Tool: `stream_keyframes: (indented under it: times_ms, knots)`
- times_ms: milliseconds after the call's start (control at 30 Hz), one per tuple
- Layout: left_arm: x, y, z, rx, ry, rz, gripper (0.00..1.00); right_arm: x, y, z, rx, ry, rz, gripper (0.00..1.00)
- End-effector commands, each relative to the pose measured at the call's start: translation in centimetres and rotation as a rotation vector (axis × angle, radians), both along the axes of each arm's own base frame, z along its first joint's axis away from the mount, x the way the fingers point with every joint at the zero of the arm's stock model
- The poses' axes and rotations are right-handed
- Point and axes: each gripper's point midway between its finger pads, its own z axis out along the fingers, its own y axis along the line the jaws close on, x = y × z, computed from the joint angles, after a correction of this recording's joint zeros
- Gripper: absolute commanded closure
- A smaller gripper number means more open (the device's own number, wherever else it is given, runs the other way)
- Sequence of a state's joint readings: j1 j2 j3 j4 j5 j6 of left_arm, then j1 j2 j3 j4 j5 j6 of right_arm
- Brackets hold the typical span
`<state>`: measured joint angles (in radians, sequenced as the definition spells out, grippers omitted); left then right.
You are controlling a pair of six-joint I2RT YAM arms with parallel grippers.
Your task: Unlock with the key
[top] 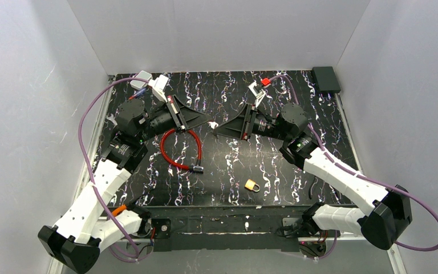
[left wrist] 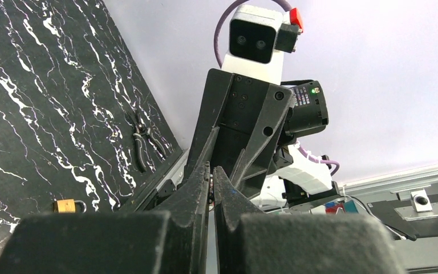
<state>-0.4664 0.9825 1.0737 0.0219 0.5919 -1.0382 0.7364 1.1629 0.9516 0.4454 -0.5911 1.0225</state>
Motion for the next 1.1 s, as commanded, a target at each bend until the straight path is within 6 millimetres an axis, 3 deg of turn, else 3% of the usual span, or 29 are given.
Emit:
stream_keyframes:
  times_ms: [0, 100, 267, 433, 833, 1067]
  knots:
    - [-0.2, 0.0, 0.5, -0.014, -0.027, -0.014, 1.0, -0.4, -0.2, 2.9, 0.065, -0.089, 0.003, 0.6]
    - [-0.2, 0.0, 0.3, -0.012, -0.021, -0.013, 1.0, -0.3, -0.3, 3.1, 0.073, -0.093, -0.006, 0.59]
    - [-0.2, 0.1, 0.1, -0.009, -0.019, -0.011, 1.0, -0.1, -0.6, 3.9, 0.087, -0.109, -0.037, 0.44]
    - [-0.2, 0.1, 0.0, -0.009, -0.018, -0.009, 1.0, -0.1, -0.6, 4.2, 0.09, -0.11, -0.034, 0.56]
    - [0.0, 0.0, -0.4, -0.004, -0.008, -0.006, 1.0, 0.0, -0.5, 4.4, 0.099, -0.104, -0.031, 0.59]
    - [0.1, 0.1, -0.7, 0.0, -0.004, 0.0, 1.0, -0.2, -0.3, 4.0, 0.097, -0.092, -0.014, 0.75]
